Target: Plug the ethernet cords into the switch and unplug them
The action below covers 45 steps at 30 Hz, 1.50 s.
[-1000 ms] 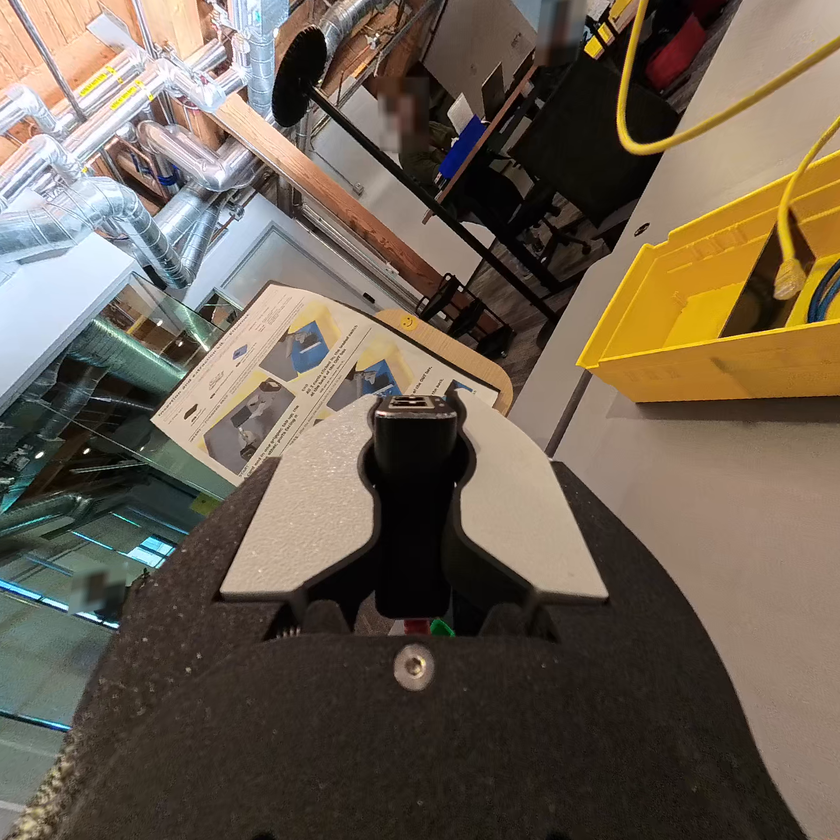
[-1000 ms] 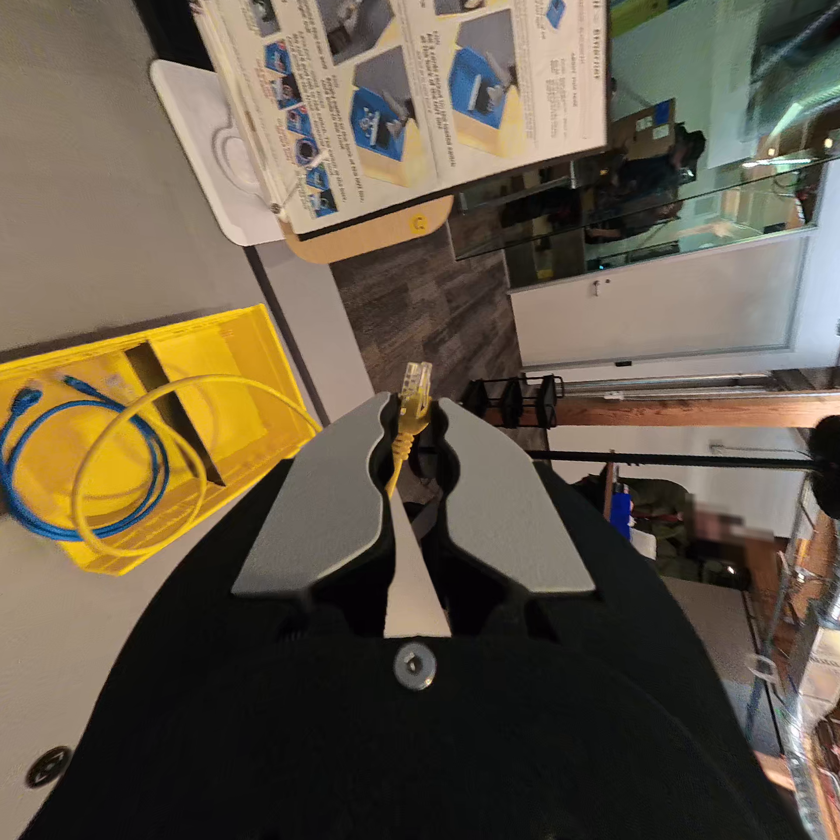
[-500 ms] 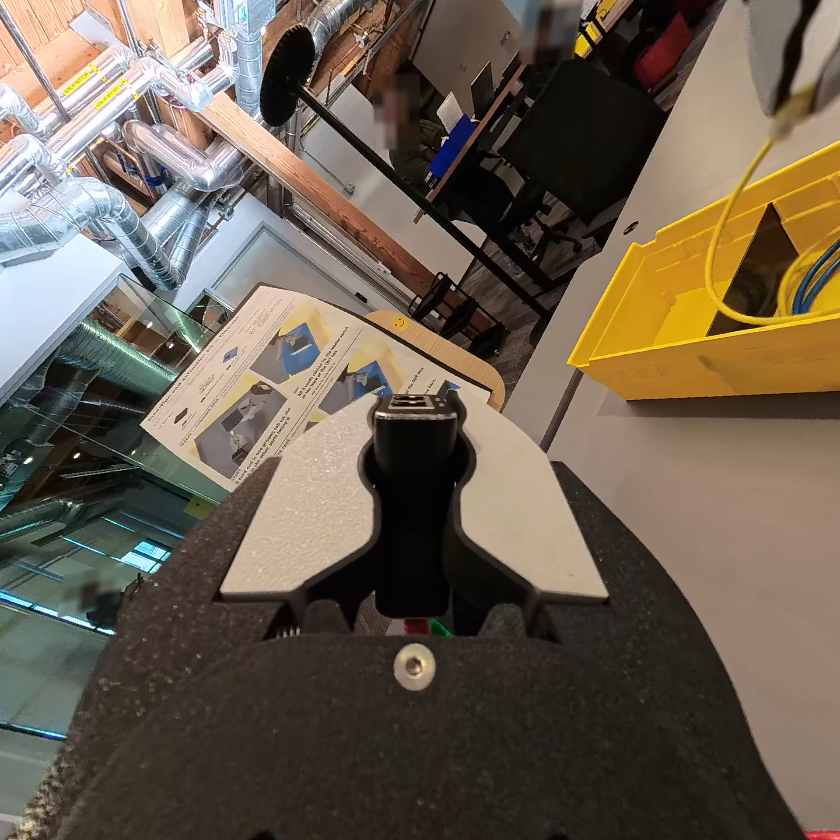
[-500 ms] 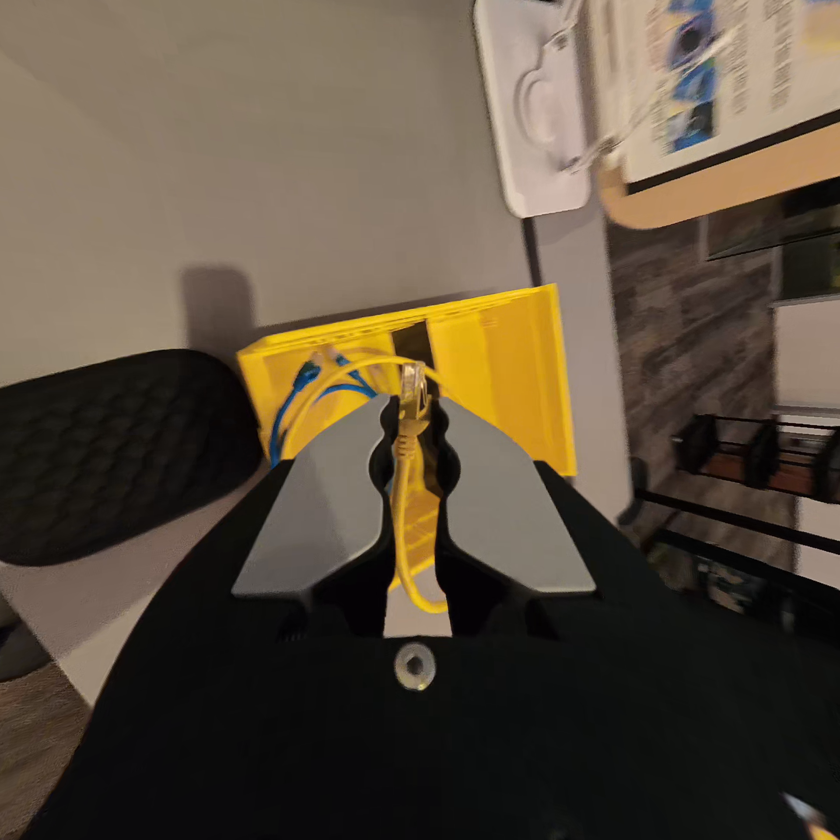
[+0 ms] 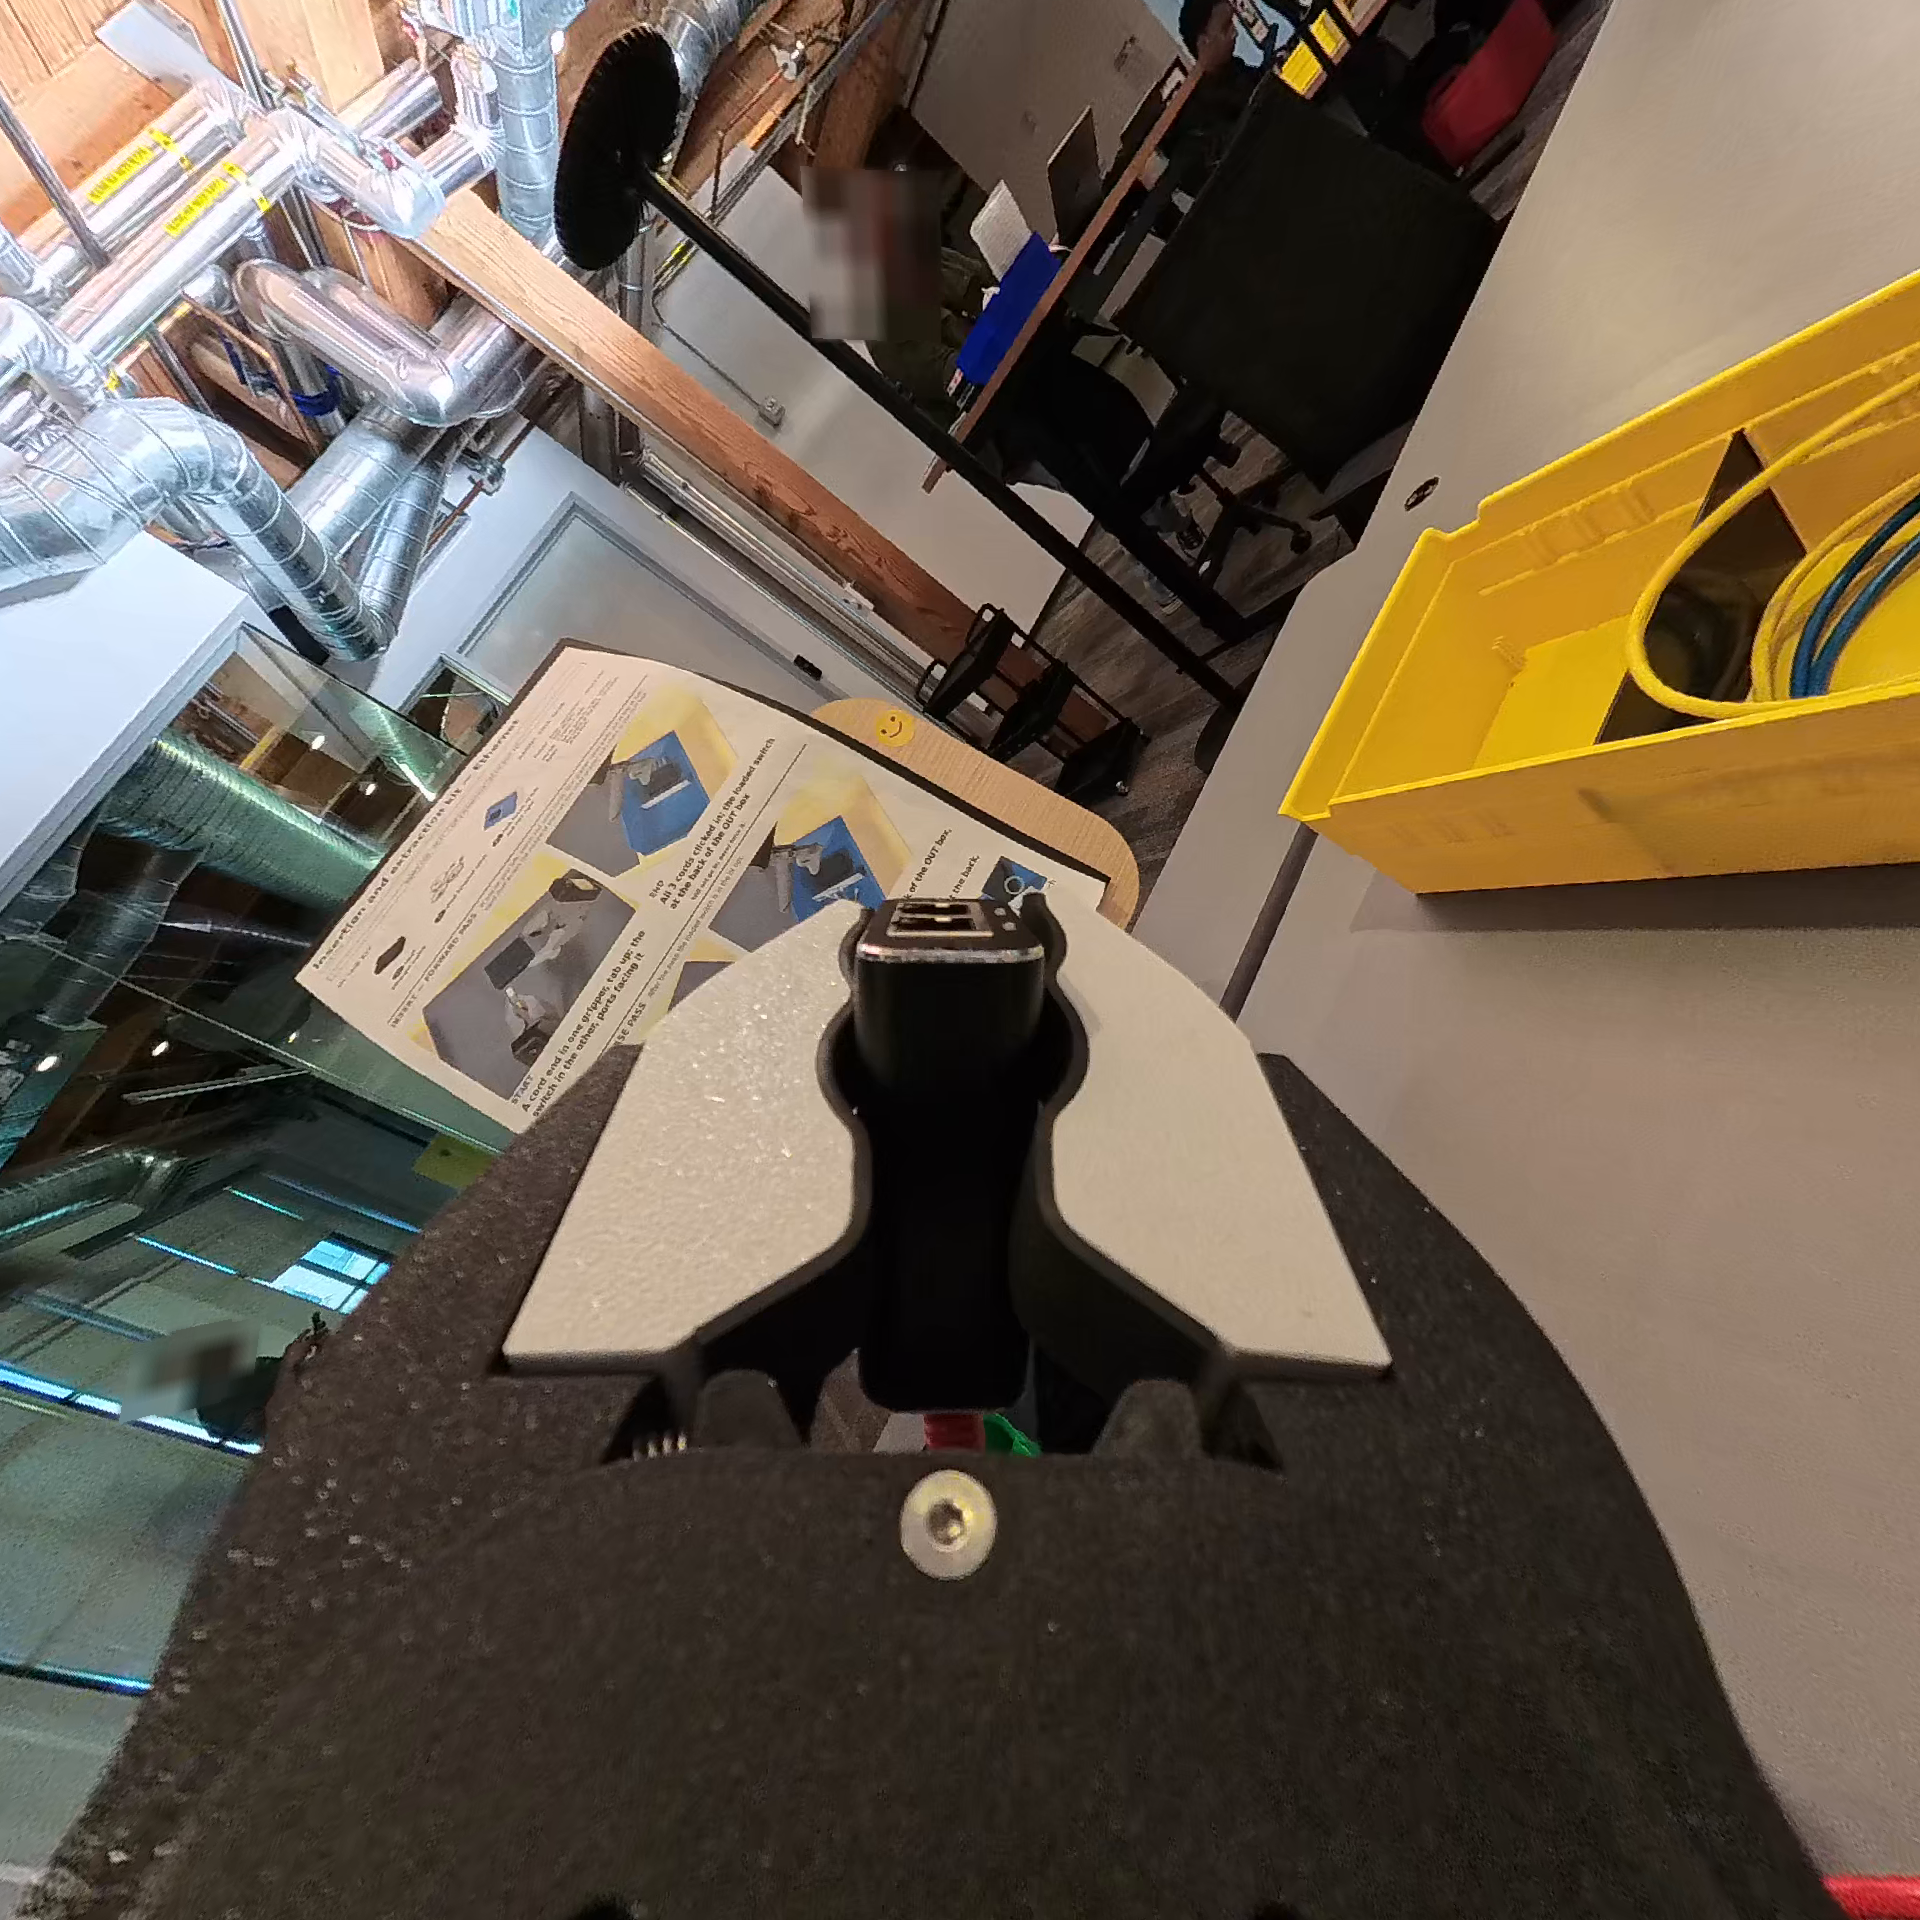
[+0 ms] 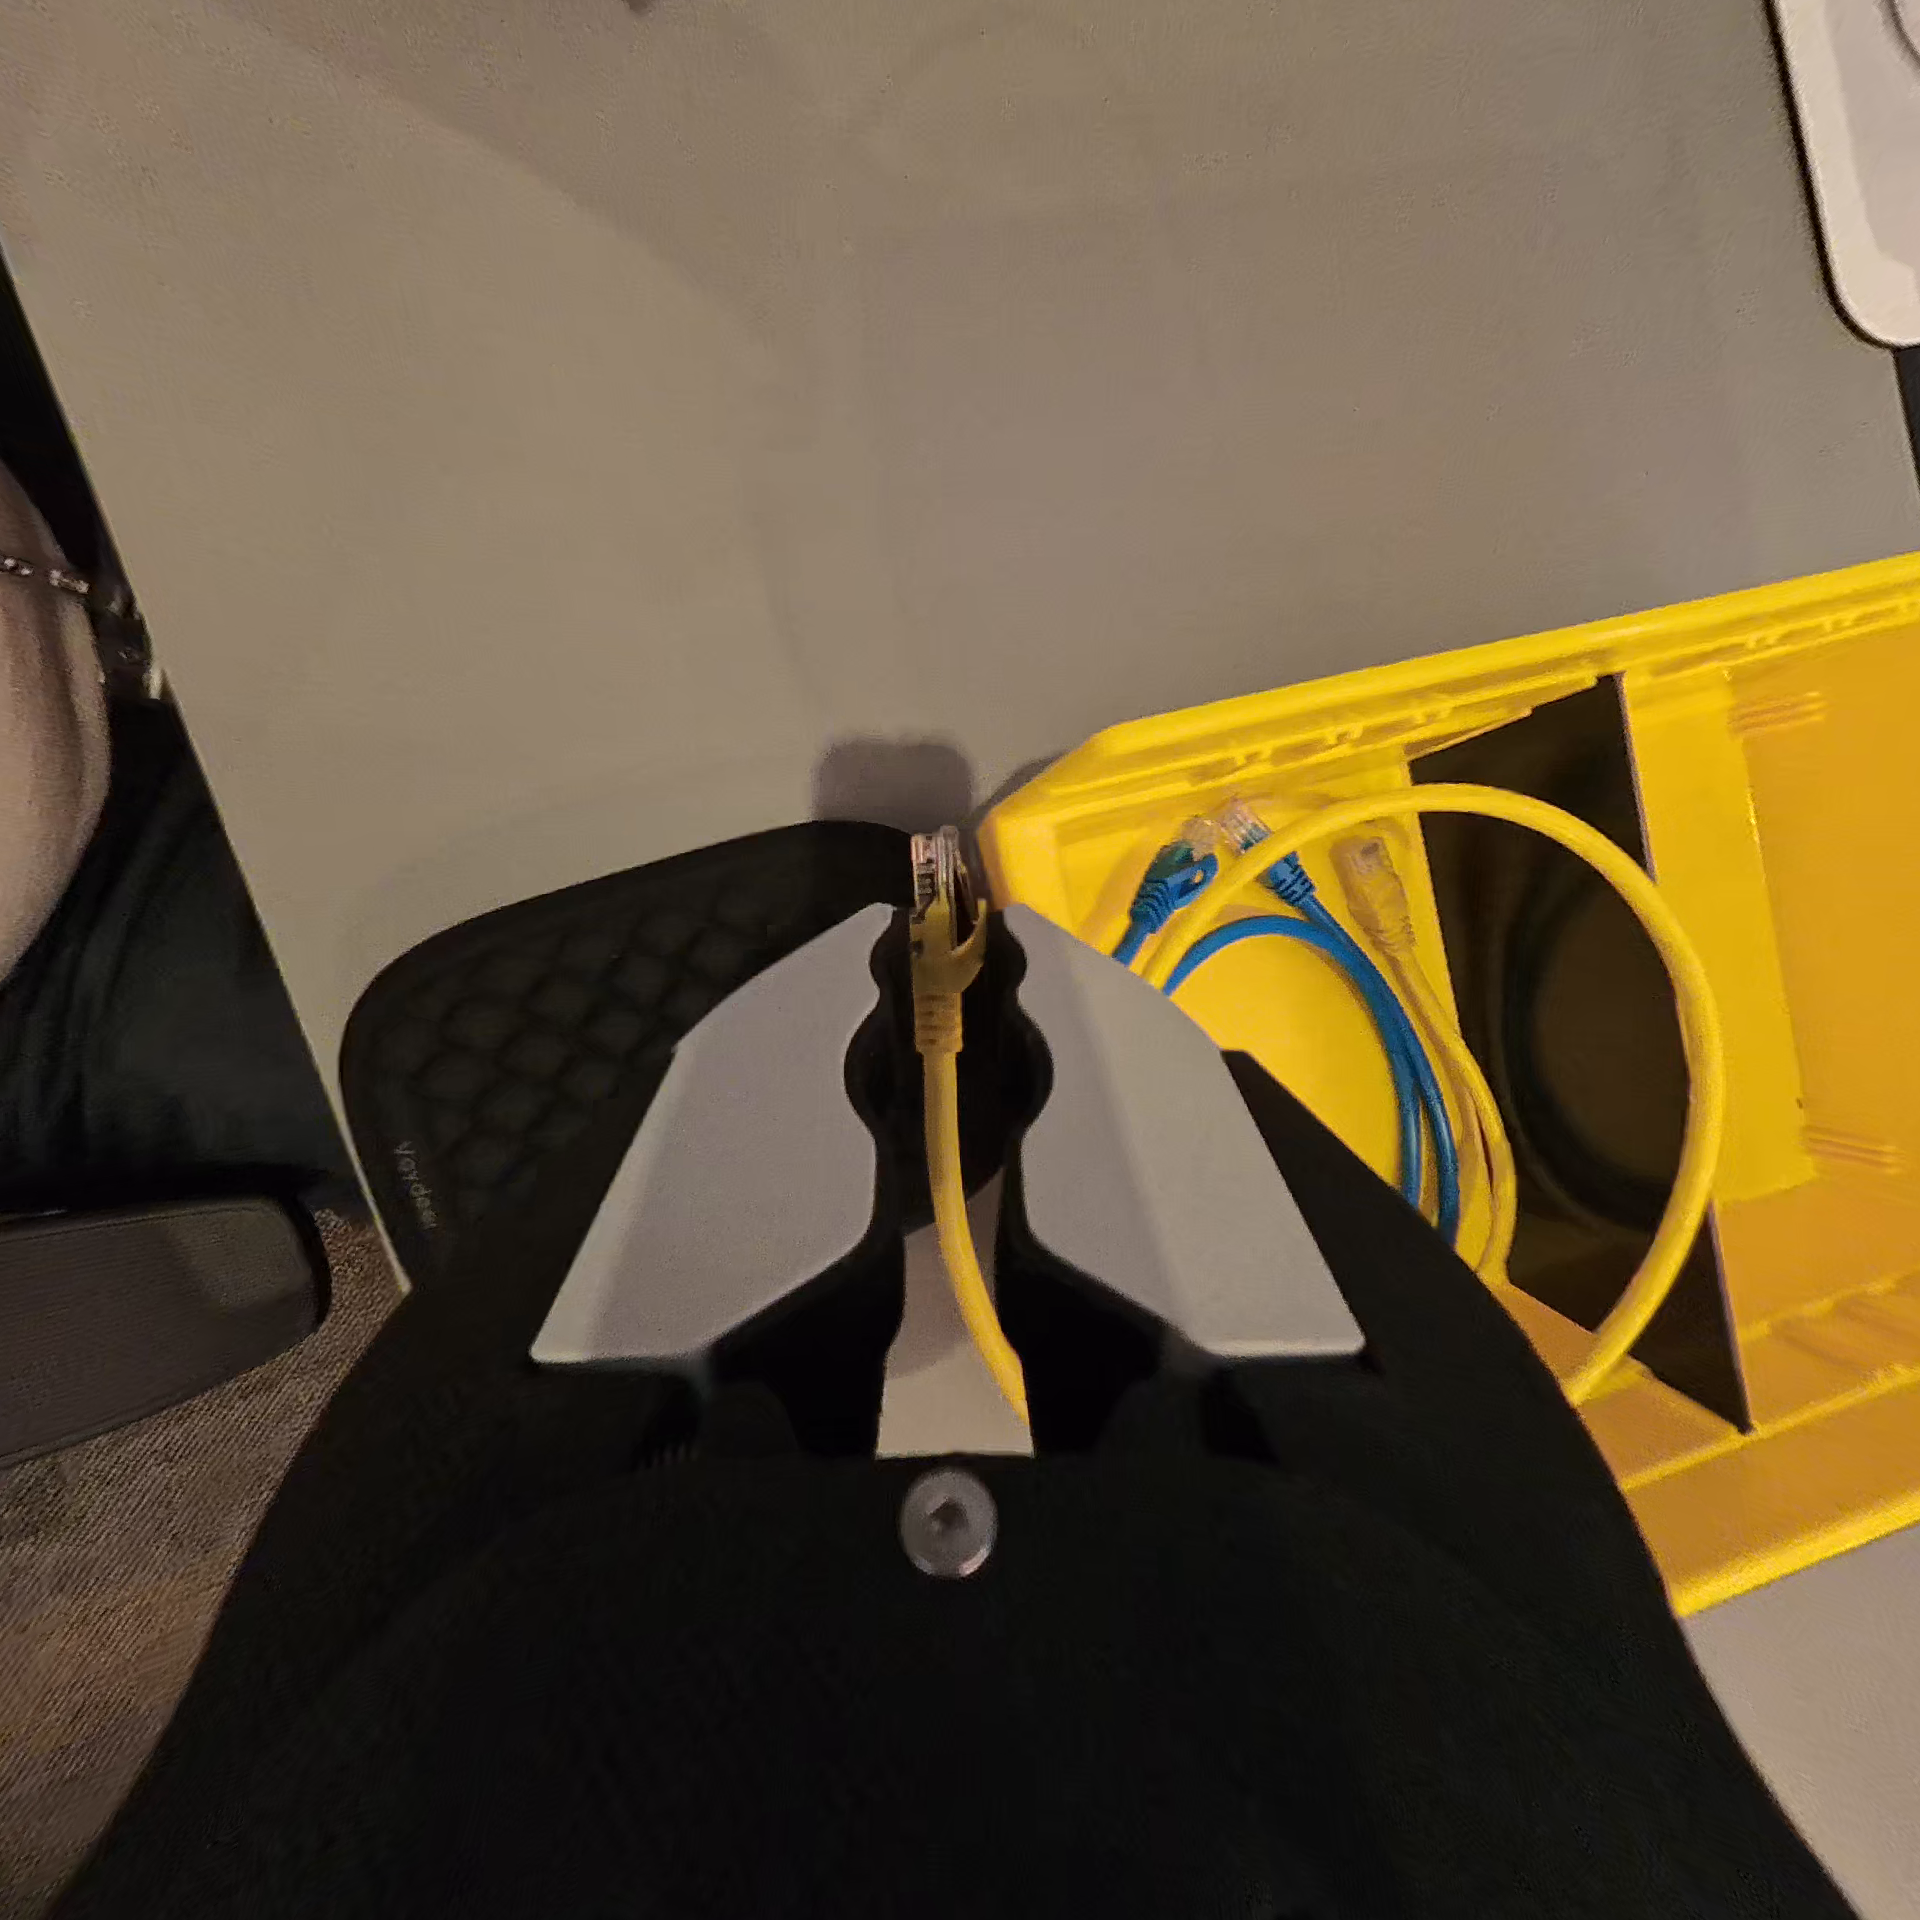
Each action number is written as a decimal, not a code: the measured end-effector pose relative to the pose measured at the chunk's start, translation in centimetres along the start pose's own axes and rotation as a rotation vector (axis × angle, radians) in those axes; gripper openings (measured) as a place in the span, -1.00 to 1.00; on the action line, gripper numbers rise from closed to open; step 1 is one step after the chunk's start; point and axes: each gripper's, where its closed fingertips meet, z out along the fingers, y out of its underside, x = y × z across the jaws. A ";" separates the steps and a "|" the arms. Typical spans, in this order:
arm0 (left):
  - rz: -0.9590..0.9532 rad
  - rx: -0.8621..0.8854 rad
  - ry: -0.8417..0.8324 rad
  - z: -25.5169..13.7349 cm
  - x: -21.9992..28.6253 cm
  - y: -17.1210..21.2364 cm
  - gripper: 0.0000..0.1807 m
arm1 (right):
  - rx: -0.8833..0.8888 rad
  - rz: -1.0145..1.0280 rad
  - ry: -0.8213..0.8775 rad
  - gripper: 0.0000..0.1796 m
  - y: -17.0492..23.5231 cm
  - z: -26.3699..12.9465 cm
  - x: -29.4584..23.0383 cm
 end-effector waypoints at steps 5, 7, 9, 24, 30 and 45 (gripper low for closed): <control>0.010 0.004 0.010 0.1 0.4 -0.4 -0.72 | 0.073 0.042 0.033 -0.83 -0.3 -1.2 1.2; 0.017 0.000 0.015 0.2 0.7 -0.5 -0.72 | 0.117 0.062 -0.037 -0.83 -1.0 -1.7 0.5; 0.025 -0.002 0.017 0.2 0.8 -0.5 -0.72 | 0.165 0.049 -0.126 -0.84 -2.4 -2.6 -1.2; 0.031 -0.019 0.056 0.7 1.7 -0.4 -0.72 | -0.103 0.174 0.102 -0.61 1.8 4.1 6.6; -0.059 0.050 0.155 0.5 2.6 -1.1 -0.72 | 0.246 0.041 0.271 -0.51 -5.5 -2.2 7.9; -0.486 0.584 0.648 -4.6 5.2 -9.2 -0.72 | 1.192 -0.129 -0.040 -0.58 -27.3 -0.8 -0.2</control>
